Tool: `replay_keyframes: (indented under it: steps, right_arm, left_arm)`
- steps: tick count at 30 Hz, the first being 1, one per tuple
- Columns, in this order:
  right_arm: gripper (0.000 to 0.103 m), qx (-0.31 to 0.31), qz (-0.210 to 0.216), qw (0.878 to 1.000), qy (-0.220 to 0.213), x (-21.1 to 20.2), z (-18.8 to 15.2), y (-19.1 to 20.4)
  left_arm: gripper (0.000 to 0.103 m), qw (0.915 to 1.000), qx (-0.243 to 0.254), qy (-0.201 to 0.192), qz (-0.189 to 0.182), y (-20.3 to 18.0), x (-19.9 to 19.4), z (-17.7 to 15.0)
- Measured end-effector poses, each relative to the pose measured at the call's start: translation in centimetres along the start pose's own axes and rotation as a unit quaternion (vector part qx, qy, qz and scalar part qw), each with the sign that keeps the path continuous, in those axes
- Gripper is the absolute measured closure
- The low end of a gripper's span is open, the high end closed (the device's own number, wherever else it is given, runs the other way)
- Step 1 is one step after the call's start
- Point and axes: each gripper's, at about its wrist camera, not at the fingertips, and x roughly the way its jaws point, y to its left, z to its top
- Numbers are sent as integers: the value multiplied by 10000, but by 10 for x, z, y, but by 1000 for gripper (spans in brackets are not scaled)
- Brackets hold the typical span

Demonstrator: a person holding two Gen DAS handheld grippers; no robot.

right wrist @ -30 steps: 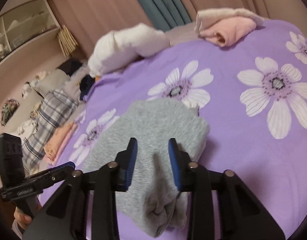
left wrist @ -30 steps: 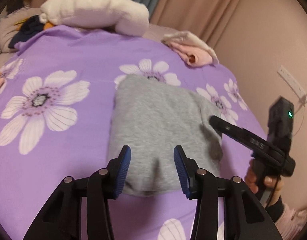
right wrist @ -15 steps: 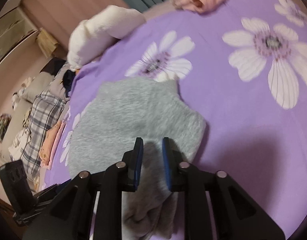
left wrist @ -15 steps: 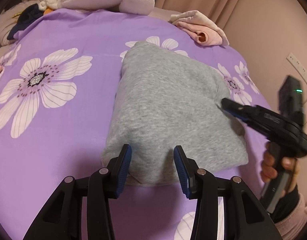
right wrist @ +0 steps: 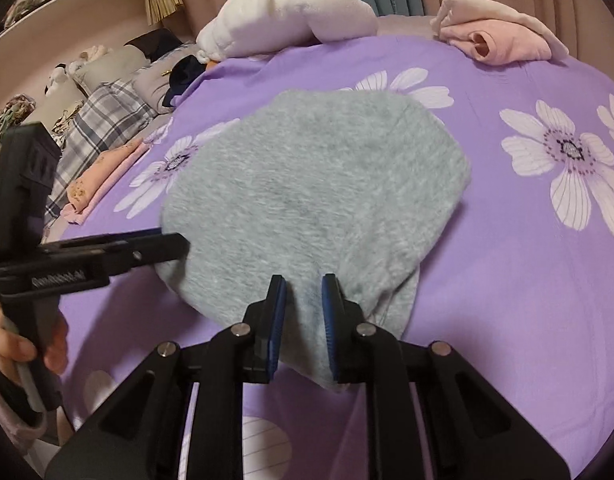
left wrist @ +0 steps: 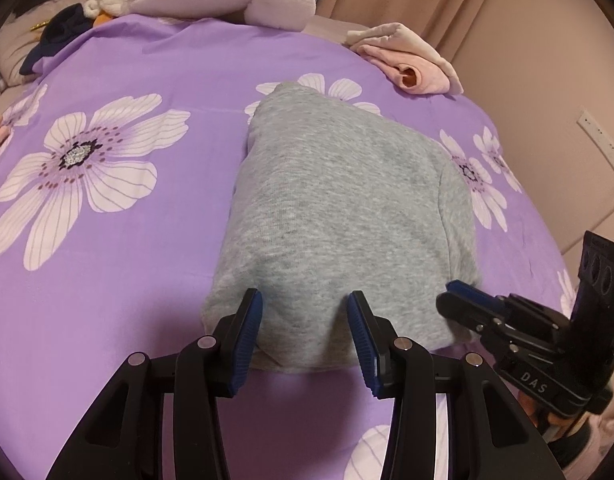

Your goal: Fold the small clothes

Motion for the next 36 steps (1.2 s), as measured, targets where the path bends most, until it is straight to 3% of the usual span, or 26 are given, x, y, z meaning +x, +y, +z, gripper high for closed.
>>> replay_keyframes:
  steps: [4, 8, 12, 14, 17, 20, 23, 36]
  right_arm:
    - [82, 75, -61, 10000, -10, -5, 0, 6]
    - [64, 74, 30, 9999, -103, -22, -7, 16]
    - [50, -3, -85, 9998, -179, -36, -12, 25]
    - [41, -31, -216, 9995, -222, -43, -14, 28]
    - [36, -20, -286, 9992, -267, -52, -15, 29]
    - [30, -16, -427, 9986, -312, -60, -15, 30]
    - [21, 96, -519, 9981, -331, -67, -14, 28]
    - [8, 109, -597, 9963, -603, -95, -9, 41]
  left_arm:
    - [58, 9999, -23, -21, 129, -3, -4, -1]
    - [57, 9995, 20, -37, 310, -7, -11, -5]
    - [38, 9988, 71, -6, 487, -11, -19, -10]
    - [37, 9984, 107, -22, 563, -14, -22, -12]
    - [37, 9976, 134, -19, 680, -15, -28, -13]
    - [27, 9965, 150, -76, 820, -17, -35, -16]
    - [26, 9953, 174, -150, 937, -19, -43, -19]
    - [14, 9938, 173, -321, 1051, -23, -71, -24]
